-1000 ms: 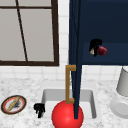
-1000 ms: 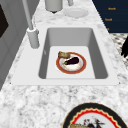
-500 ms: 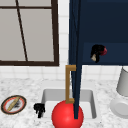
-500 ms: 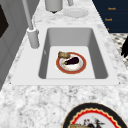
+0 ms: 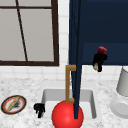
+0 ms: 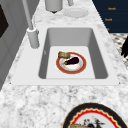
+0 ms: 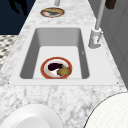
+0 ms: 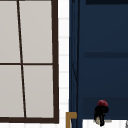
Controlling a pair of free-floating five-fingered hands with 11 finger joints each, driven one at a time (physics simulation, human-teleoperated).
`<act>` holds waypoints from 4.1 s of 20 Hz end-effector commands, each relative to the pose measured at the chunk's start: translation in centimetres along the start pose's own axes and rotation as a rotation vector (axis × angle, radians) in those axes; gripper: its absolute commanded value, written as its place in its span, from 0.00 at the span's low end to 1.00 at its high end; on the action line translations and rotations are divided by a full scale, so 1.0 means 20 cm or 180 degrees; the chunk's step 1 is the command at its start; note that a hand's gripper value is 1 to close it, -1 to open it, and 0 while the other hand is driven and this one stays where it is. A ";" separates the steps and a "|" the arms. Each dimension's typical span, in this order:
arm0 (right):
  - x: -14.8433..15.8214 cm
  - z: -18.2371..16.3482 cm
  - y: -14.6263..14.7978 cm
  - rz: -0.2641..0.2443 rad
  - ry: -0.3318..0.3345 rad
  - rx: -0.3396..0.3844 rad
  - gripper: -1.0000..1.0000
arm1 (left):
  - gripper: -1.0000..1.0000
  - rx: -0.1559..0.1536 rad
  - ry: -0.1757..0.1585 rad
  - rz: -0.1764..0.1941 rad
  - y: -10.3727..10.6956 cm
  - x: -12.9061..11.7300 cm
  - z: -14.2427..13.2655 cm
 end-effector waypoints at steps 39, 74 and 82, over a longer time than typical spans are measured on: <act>-1.37 -0.27 1.45 -0.0104 -0.0150 -0.0107 1.00 | 0.50 0.0000 0.0000 0.0000 0.00 0.00 0.00; -1.99 -0.86 1.88 -0.0127 0.0154 0.0097 0.00 | 0.50 0.0000 0.0000 0.0000 0.00 0.00 0.00; -1.87 -0.86 1.75 0.0187 0.0383 0.0040 0.00 | 0.50 0.0000 0.0000 0.0000 0.00 0.00 0.00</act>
